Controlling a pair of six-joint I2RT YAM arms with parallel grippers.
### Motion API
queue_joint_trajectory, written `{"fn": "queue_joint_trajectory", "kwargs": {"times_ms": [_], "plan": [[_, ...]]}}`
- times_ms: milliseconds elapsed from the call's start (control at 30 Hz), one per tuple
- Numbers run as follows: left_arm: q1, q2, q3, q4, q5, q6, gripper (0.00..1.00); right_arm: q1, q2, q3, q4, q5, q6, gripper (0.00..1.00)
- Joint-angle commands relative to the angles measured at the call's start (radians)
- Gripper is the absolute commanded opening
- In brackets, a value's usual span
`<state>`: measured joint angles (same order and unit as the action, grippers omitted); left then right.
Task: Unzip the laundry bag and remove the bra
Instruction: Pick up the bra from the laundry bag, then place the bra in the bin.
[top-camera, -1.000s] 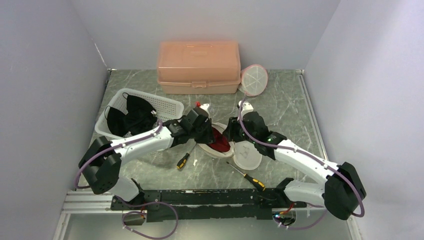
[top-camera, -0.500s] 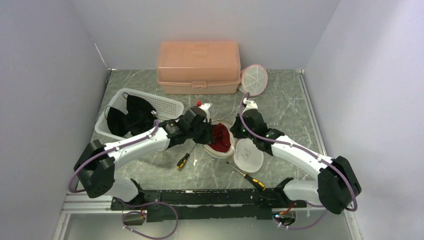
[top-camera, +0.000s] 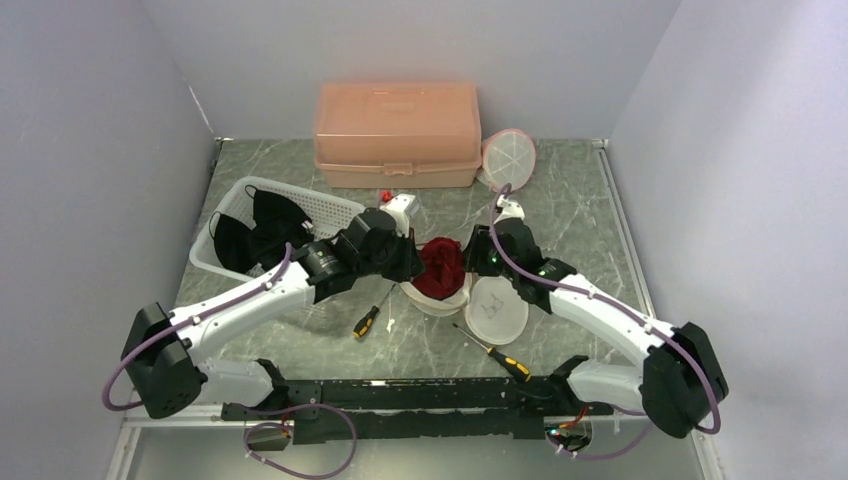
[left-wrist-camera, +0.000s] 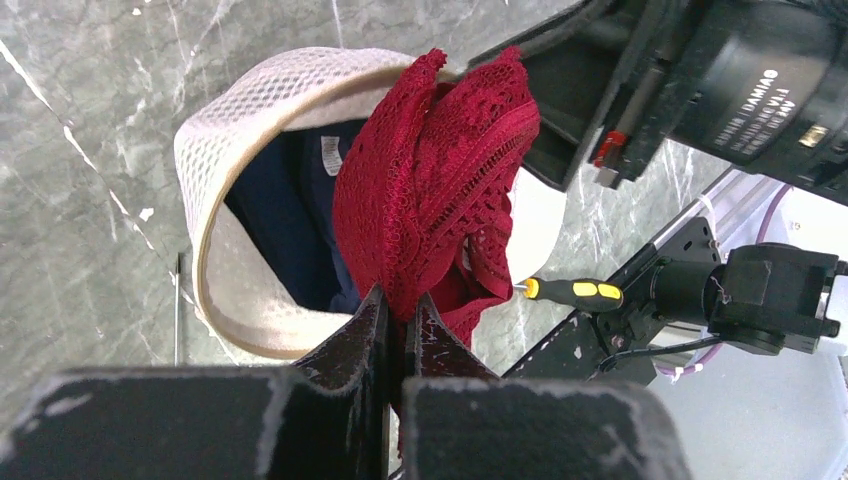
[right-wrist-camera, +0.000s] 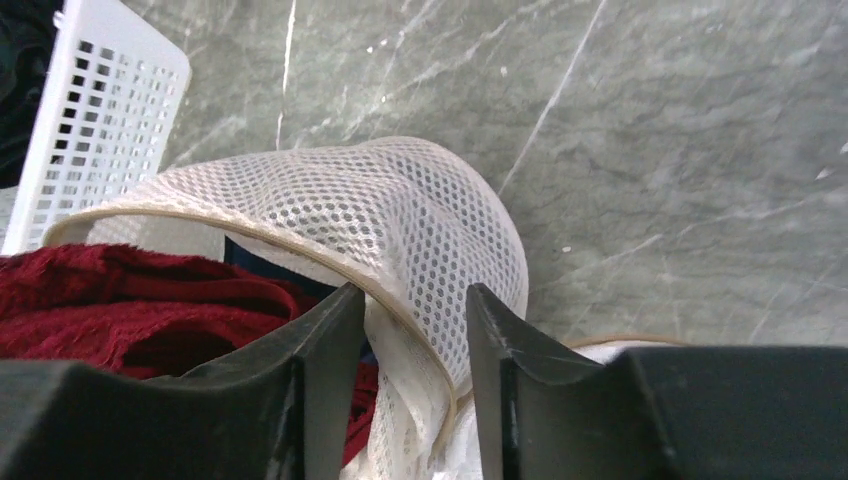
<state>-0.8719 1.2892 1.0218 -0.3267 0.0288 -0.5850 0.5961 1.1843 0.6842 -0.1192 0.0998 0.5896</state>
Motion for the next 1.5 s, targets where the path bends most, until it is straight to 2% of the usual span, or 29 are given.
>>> {"fn": "queue_joint_trajectory", "kwargs": {"times_ms": [0, 300, 467, 567, 800, 900, 1033, 1100, 1200, 1333, 1467], "plan": [[-0.005, -0.032, 0.058, 0.019, -0.027, 0.036, 0.03, -0.004, -0.089, 0.011, -0.031, 0.029, -0.009, 0.51], [-0.005, -0.031, 0.094, -0.010, -0.027, 0.054, 0.03, -0.004, -0.210, 0.074, -0.170, 0.079, -0.048, 0.70], [-0.005, -0.042, 0.117, -0.040, -0.056, 0.064, 0.03, -0.003, -0.317, 0.075, -0.219, 0.115, -0.065, 0.72], [-0.004, -0.054, 0.136, -0.070, -0.076, 0.080, 0.03, -0.003, -0.391, 0.051, -0.214, 0.126, -0.068, 0.76], [-0.005, -0.099, 0.169, -0.141, -0.159, 0.120, 0.03, -0.005, -0.499, -0.008, -0.171, 0.112, -0.078, 0.79], [-0.003, -0.123, 0.189, -0.192, -0.230, 0.137, 0.03, -0.005, -0.538, -0.048, -0.132, 0.100, -0.081, 0.81], [0.006, -0.178, 0.214, -0.303, -0.477, 0.140, 0.03, -0.005, -0.586, -0.097, -0.111, 0.123, -0.072, 0.81], [0.042, -0.216, 0.213, -0.345, -0.543, 0.132, 0.03, -0.005, -0.605, -0.117, -0.108, 0.134, -0.066, 0.82], [0.159, -0.278, 0.194, -0.368, -0.523, 0.112, 0.03, -0.007, -0.643, -0.162, -0.088, 0.151, -0.041, 0.81], [0.318, -0.320, 0.180, -0.379, -0.397, 0.073, 0.03, -0.006, -0.689, -0.216, -0.041, 0.138, -0.004, 0.82], [0.404, -0.326, 0.162, -0.355, -0.257, 0.018, 0.03, -0.006, -0.672, -0.219, 0.004, -0.022, -0.032, 0.82]]}}
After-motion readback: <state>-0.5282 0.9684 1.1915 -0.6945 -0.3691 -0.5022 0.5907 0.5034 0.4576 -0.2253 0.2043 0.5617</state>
